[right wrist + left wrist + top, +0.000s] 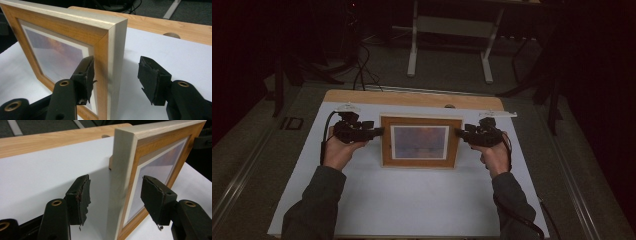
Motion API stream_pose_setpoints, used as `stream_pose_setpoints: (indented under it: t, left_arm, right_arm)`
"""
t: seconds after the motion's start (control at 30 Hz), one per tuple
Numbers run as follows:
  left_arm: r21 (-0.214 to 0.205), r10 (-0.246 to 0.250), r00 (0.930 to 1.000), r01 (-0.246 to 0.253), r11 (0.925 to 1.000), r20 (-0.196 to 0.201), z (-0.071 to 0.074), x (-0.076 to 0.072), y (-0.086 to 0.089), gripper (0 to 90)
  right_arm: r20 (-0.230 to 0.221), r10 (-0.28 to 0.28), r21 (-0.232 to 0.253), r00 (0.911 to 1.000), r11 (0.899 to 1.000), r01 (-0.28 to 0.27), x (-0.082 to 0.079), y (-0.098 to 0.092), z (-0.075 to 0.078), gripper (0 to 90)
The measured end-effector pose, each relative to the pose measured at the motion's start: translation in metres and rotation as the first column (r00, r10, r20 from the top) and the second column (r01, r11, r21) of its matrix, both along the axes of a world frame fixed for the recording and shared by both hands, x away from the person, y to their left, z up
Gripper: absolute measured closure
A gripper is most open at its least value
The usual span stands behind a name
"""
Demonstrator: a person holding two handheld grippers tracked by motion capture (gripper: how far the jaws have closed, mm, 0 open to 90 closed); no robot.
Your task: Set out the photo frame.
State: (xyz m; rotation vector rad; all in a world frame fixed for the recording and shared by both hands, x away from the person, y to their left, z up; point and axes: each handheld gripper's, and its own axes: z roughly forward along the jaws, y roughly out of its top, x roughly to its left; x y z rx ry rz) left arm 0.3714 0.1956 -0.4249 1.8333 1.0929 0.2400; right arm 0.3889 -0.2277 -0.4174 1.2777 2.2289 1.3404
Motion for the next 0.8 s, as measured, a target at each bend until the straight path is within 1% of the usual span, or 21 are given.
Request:
stream_pose_setpoints:
  t: [0.07,0.23,0.27,0.4,0.57,0.6,0.7,0.8]
  left_arm:
    - [0.001,0.017,0.9999,-0.017,0.9999,0.002,0.001,-0.002,0.004,42.2]
    - [0.006,0.035,0.9993,-0.035,0.9994,0.013,0.004,-0.007,0.011,42.3]
    - [0.008,0.046,0.9988,-0.046,0.9989,0.018,0.005,-0.01,0.014,42.3]
    - [0.016,0.053,0.9983,-0.054,0.9984,0.022,0.005,-0.015,0.018,42.4]
    - [0.019,0.062,0.9976,-0.063,0.9978,0.03,0.005,-0.02,0.022,42.3]
    - [0.021,0.065,0.9974,-0.065,0.9976,0.033,0.004,-0.022,0.023,42.3]
    - [0.041,0.074,0.9967,-0.076,0.9963,0.034,0.002,-0.025,0.024,42.3]
    - [0.066,0.085,0.9958,-0.087,0.994,0.035,-0.002,-0.028,0.026,42.4]
  right_arm:
    - [0.001,0.008,-0.002,1.0,1.0,-0.008,-0.001,-0.001,0.0,46.0]
    - [-0.001,0.012,0.002,0.9999,1.0,-0.012,-0.003,-0.004,0.0,46.0]
    - [0.0,0.016,0.001,0.9999,1.0,-0.016,-0.004,-0.005,0.0,46.0]
    - [-0.004,0.024,-0.017,0.9997,1.0,-0.024,-0.007,-0.008,0.0,46.4]
    - [-0.004,0.02,-0.006,0.9998,1.0,-0.02,-0.01,-0.015,-0.003,46.8]
    - [-0.01,0.016,-0.005,0.9998,1.0,-0.016,-0.01,-0.017,-0.003,46.9]
    - [-0.019,0.007,-0.006,0.9998,1.0,-0.007,-0.012,-0.024,-0.008,48.3]
    - [-0.028,0.013,-0.014,0.9995,1.0,-0.014,-0.015,-0.028,-0.012,48.6]
